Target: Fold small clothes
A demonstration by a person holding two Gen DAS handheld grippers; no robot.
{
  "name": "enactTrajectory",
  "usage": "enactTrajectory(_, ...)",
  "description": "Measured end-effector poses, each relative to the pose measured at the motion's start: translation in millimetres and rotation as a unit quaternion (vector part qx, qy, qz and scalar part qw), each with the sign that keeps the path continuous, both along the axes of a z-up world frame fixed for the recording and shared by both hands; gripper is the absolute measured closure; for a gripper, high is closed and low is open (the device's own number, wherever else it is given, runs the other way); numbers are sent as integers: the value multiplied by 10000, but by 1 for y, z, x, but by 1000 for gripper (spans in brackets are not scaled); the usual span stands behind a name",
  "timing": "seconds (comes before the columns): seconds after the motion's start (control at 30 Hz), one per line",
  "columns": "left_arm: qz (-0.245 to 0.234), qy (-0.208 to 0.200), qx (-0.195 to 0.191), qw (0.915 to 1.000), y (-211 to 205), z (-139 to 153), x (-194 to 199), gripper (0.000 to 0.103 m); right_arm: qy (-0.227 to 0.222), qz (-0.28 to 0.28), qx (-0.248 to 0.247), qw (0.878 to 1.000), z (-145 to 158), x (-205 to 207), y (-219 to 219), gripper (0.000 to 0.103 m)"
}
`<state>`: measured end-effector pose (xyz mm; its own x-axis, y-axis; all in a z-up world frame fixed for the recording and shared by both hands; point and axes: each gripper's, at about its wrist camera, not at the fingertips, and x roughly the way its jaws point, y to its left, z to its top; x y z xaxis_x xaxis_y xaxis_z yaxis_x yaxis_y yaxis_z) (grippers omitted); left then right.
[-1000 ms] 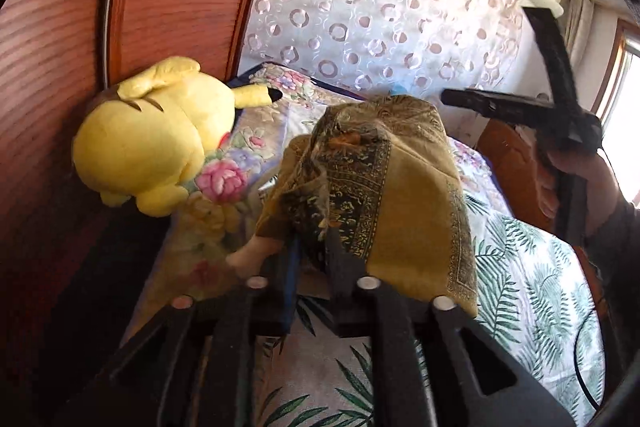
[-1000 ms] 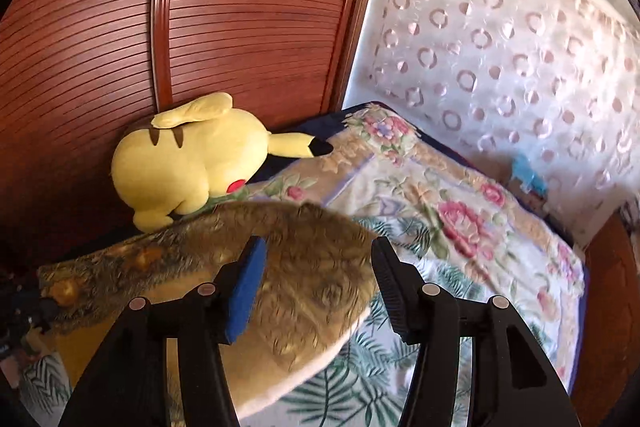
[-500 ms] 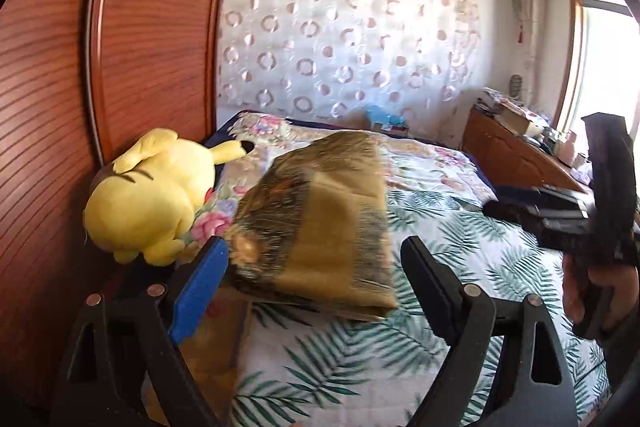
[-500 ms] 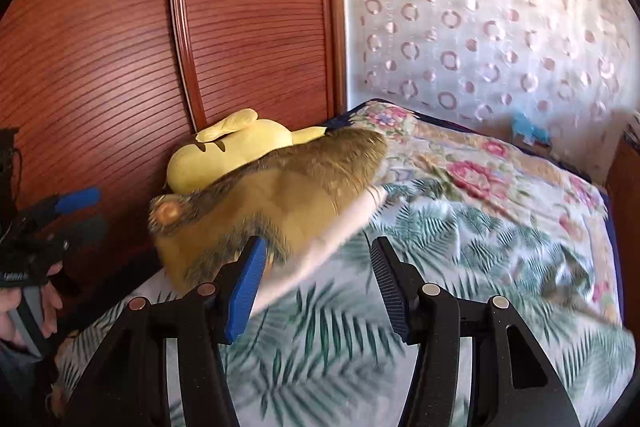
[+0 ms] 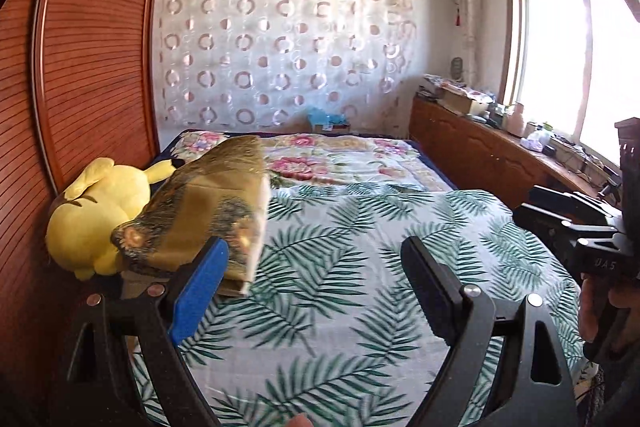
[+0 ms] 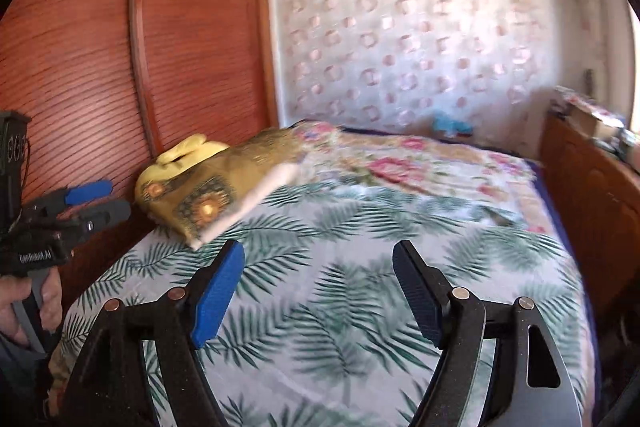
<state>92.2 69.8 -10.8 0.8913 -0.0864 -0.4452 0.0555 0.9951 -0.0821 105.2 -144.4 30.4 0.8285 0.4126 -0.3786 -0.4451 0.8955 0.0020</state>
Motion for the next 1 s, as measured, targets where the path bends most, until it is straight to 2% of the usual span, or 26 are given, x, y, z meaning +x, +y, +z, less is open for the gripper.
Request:
enactTrajectory(0.2, -97, -101, 116, 9998, -31, 14, -12, 14, -254, -647, 283, 9972, 20, -46, -31, 24)
enactTrajectory(0.37, 11, -211, 147, 9997, -39, 22, -20, 14, -362, -891, 337, 9948, 17, -63, -37, 24)
enactTrajectory(0.6, -9, -197, 116, 9997, -38, 21, -20, 14, -290, -901, 346, 9949, 9, -62, -17, 24)
enactTrajectory(1.0, 0, -222, 139, 9997, -38, 20, -22, 14, -317, -1059, 358, 9932, 4, -56, -27, 24)
